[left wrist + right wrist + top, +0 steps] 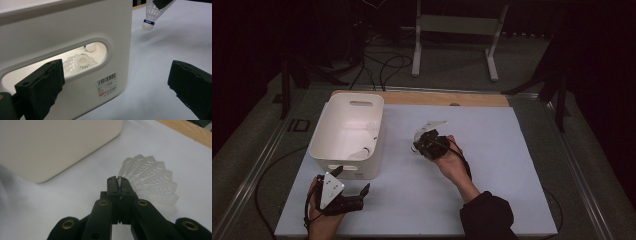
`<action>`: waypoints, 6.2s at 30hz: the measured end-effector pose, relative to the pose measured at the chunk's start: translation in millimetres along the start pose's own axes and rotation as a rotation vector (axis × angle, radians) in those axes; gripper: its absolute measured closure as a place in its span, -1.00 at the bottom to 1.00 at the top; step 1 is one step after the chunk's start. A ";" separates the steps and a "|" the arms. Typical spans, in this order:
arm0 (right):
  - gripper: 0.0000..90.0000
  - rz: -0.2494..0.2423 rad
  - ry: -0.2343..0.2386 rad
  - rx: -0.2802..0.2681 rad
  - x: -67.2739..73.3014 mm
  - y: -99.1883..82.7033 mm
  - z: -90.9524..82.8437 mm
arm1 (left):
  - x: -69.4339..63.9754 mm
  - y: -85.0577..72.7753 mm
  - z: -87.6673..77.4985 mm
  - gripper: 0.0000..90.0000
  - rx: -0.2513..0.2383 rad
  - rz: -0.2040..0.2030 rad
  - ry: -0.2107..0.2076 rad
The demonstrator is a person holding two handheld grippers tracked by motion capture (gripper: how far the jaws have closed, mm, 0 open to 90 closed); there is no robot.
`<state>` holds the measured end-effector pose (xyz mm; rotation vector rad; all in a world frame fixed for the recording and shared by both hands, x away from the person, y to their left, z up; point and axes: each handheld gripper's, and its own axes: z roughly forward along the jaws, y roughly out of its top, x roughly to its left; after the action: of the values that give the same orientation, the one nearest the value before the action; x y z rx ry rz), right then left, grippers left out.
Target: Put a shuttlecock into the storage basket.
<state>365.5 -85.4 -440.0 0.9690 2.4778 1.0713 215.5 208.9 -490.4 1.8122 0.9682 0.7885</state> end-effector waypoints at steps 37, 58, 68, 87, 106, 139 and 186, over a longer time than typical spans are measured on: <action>0.98 -0.002 -0.019 -0.033 1.5 18.8 -5.8 | -0.1 0.0 0.2 -0.97 0.000 -0.002 -0.002; 0.98 -0.001 -0.025 -0.043 -0.4 23.5 -5.3 | 0.0 0.0 0.3 -0.97 0.002 0.000 -0.004; 0.98 -0.006 -0.027 -0.048 0.7 27.2 -7.2 | -0.2 0.0 0.1 -0.97 0.000 -0.001 -0.002; 0.98 -0.020 -0.030 -0.059 2.7 36.3 -8.7 | 0.1 0.1 -0.1 -0.97 0.000 -0.004 -0.004; 0.98 -0.030 -0.031 -0.075 7.7 48.7 -11.9 | -0.1 0.0 -0.1 -0.97 -0.002 -0.003 -0.002; 0.98 -0.051 -0.037 -0.106 13.8 70.8 -17.4 | 0.2 0.2 -0.6 -0.97 -0.005 -0.005 -0.003; 0.98 -0.080 -0.035 -0.172 21.5 102.8 -27.6 | 0.8 0.1 -1.1 -0.97 -0.009 -0.004 -0.002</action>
<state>384.9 -34.2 -346.1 0.8236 2.3302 1.2068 215.0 210.1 -489.8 1.8024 0.9656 0.7870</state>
